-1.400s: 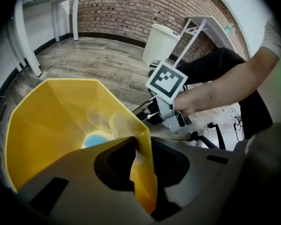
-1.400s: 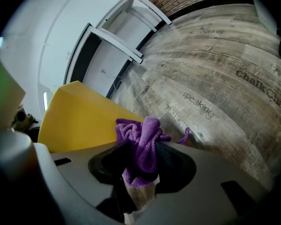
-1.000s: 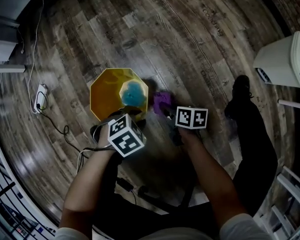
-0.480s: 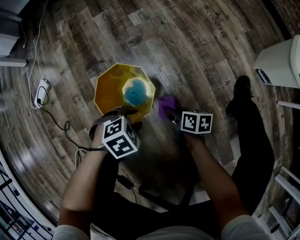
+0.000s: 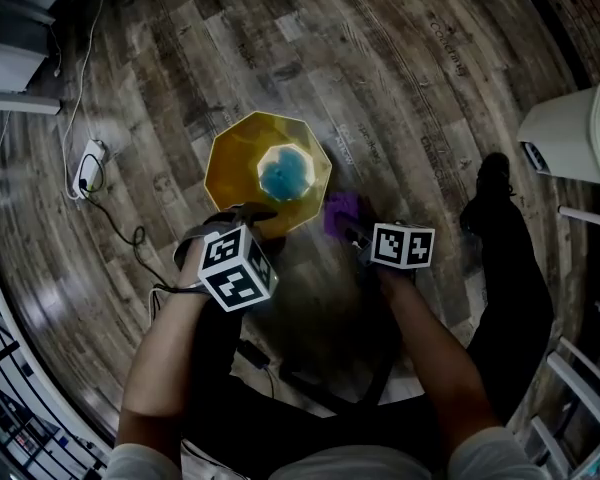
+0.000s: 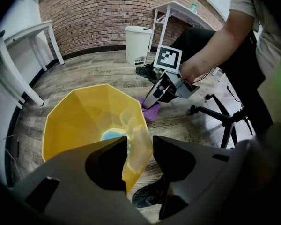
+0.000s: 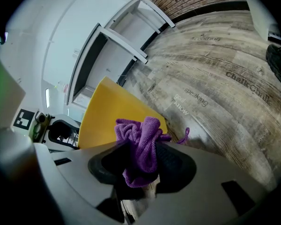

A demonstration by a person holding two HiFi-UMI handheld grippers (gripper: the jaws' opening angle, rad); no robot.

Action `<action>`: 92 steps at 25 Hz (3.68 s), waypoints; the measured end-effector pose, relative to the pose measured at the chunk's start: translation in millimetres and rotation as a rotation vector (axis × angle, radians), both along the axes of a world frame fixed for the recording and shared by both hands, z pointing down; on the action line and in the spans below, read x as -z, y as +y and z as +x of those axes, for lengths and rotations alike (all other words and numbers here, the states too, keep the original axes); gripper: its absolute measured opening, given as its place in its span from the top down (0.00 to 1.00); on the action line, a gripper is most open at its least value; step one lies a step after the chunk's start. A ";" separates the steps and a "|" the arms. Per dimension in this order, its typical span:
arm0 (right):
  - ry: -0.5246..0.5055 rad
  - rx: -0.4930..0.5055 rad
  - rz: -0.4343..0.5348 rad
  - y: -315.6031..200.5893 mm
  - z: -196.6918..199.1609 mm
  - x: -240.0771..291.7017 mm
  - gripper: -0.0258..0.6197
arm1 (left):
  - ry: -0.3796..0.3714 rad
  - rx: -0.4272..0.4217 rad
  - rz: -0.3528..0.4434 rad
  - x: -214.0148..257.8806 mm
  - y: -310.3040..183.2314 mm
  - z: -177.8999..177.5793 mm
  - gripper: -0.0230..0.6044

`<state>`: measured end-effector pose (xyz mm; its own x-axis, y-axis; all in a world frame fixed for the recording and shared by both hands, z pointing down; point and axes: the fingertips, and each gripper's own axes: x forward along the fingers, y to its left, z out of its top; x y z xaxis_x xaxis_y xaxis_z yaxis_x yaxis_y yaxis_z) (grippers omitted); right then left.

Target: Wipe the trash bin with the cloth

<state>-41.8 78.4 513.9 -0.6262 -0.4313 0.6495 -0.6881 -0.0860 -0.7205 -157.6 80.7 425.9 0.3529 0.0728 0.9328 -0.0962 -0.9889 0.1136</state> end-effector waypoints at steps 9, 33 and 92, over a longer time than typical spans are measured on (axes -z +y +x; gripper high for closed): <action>-0.036 0.021 0.010 9.3 -15.5 12.5 0.71 | -0.039 -0.012 -0.015 -2.4 4.7 -22.4 0.72; -0.268 -0.231 0.117 0.2 -18.5 76.5 0.71 | -0.078 0.034 -0.173 -25.9 17.2 10.0 0.86; 0.288 0.254 -0.111 -80.5 -39.4 -164.6 0.71 | 0.187 0.216 -0.176 -14.5 -11.6 42.2 0.89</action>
